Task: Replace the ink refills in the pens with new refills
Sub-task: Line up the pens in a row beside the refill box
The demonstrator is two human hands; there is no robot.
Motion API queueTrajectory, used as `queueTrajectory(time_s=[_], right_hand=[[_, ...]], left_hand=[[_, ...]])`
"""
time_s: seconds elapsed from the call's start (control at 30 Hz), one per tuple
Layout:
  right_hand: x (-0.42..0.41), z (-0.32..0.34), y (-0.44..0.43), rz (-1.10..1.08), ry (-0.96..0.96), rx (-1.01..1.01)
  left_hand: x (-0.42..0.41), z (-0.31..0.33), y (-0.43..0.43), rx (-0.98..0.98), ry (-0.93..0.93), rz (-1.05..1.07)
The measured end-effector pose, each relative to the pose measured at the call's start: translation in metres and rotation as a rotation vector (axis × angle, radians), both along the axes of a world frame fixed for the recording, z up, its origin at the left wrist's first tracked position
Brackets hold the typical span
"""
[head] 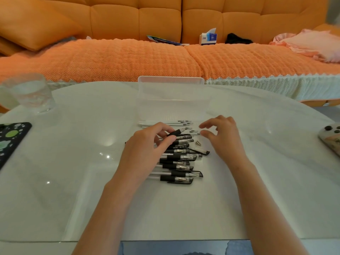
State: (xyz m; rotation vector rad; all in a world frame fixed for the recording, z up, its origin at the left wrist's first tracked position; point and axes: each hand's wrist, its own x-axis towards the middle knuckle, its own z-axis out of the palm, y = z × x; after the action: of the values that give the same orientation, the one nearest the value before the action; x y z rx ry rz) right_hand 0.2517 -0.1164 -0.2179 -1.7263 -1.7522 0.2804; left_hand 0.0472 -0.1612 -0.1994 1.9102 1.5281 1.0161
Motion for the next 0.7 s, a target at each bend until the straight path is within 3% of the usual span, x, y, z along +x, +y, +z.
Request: queueTrajectory(time_s=[0.57, 0.7], right_hand=[[-0.007, -0.006, 0.004, 0.001, 0.08, -0.092], [0.001, 0.003, -0.003, -0.019, 0.161, -0.035]], left_hand=[[-0.005, 0.002, 0.0, -0.007, -0.014, -0.002], [-0.008, 0.004, 0.0, -0.005, -0.09, 0.021]])
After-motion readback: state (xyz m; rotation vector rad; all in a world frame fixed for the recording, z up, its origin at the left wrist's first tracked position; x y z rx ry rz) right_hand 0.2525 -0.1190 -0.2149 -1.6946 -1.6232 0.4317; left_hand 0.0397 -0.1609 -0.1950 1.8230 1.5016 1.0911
